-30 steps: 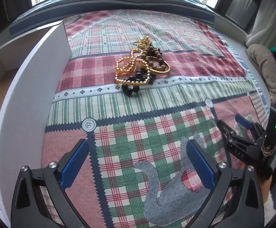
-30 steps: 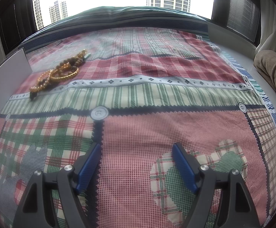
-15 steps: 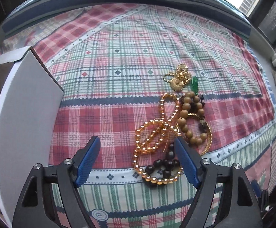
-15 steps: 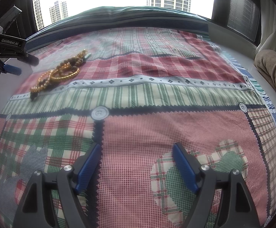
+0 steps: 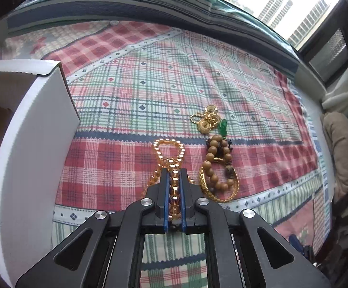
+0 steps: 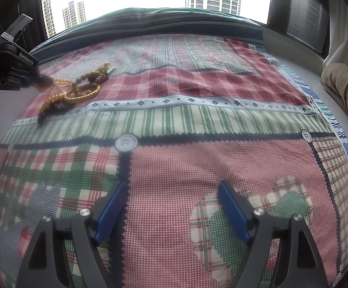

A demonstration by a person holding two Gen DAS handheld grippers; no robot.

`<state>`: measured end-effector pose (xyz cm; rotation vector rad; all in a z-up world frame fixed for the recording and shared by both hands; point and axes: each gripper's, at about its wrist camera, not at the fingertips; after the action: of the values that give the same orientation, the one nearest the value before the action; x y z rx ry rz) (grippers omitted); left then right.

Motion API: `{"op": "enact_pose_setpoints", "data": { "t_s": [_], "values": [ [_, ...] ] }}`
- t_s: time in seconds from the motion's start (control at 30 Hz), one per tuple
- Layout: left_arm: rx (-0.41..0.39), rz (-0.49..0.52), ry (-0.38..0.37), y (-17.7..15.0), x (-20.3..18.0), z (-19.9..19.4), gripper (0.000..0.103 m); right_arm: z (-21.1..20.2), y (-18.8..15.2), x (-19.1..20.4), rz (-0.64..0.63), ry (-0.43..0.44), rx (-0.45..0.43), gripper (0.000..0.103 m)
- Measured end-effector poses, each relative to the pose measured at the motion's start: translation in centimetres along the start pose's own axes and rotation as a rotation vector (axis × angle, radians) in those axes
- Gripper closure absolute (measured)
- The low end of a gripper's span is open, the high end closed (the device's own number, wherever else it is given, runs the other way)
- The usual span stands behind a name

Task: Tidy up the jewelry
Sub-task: 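Grasp the gold bead necklace with the left gripper and lift it from the tangle, then lower the gold bead necklace onto the quilt and open the left gripper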

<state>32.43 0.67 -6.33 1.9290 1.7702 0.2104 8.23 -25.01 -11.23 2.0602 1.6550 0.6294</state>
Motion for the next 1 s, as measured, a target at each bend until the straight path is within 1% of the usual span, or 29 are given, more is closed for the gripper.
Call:
{"op": "enact_pose_setpoints", "data": {
  "t_s": [0.1, 0.17, 0.3, 0.37, 0.43, 0.57, 0.63, 0.67, 0.7, 0.73, 0.77, 0.8, 0.83, 0.9, 0.93, 1.0],
  "values": [
    [-0.058, 0.019, -0.038, -1.3, -0.7, -4.3, 0.097, 0.0, 0.0, 0.0, 0.000, 0.000, 0.000, 0.023],
    [-0.082, 0.034, -0.059, -2.1, -1.4, -6.5, 0.097, 0.0, 0.0, 0.0, 0.000, 0.000, 0.000, 0.023],
    [-0.075, 0.084, -0.095, -4.9, -2.5, -9.3, 0.097, 0.0, 0.0, 0.0, 0.000, 0.000, 0.000, 0.023],
    [-0.053, 0.115, -0.096, -6.9, -2.9, -9.7, 0.097, 0.0, 0.0, 0.0, 0.000, 0.000, 0.000, 0.023],
    [-0.029, 0.146, -0.093, -9.7, -3.3, -9.4, 0.097, 0.0, 0.0, 0.0, 0.000, 0.000, 0.000, 0.023],
    [0.036, 0.198, -0.055, -15.3, -3.9, -7.8, 0.097, 0.0, 0.0, 0.0, 0.000, 0.000, 0.000, 0.023],
    [0.052, 0.198, -0.040, -17.3, -3.9, -6.9, 0.096, 0.0, 0.0, 0.0, 0.000, 0.000, 0.000, 0.023],
    [0.055, 0.197, -0.025, -18.3, -3.7, -6.6, 0.093, 0.0, 0.0, 0.0, 0.000, 0.000, 0.000, 0.023],
    [0.058, 0.201, -0.012, -18.9, -3.6, -6.3, 0.083, 0.0, 0.0, 0.0, 0.000, 0.000, 0.000, 0.023],
    [0.055, 0.203, 0.002, -19.4, -3.5, -6.2, 0.066, 0.0, 0.0, 0.0, 0.000, 0.000, 0.000, 0.023],
    [0.047, 0.198, 0.013, -19.7, -3.4, -6.1, 0.055, 0.0, 0.0, 0.0, 0.000, 0.000, 0.000, 0.023],
    [0.035, 0.188, 0.026, -20.0, -3.2, -6.2, 0.038, 0.0, 0.0, 0.0, 0.000, 0.000, 0.000, 0.023],
    [0.021, 0.177, 0.034, -20.2, -2.9, -6.3, 0.031, 0.0, 0.0, 0.0, 0.000, 0.000, 0.000, 0.023],
    [0.011, 0.166, 0.041, -20.5, -2.6, -6.1, 0.028, 0.0, 0.0, 0.0, 0.000, 0.000, 0.001, 0.023],
    [0.017, 0.163, 0.046, -20.6, -2.4, -5.9, 0.026, 0.0, 0.0, 0.0, 0.000, 0.000, 0.000, 0.023],
    [0.028, 0.162, 0.050, -20.9, -2.1, -5.4, 0.025, 0.0, 0.0, 0.0, 0.000, 0.000, 0.001, 0.023]
  ]
}}
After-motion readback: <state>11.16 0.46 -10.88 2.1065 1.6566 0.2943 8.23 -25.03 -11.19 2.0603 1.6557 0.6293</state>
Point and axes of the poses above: each gripper's, at about its wrist camera, not at the fingertips, and z roughly the way its jaws point, x to its left, y to its top, and after that the axes turned 10 degrees about z, right-handed
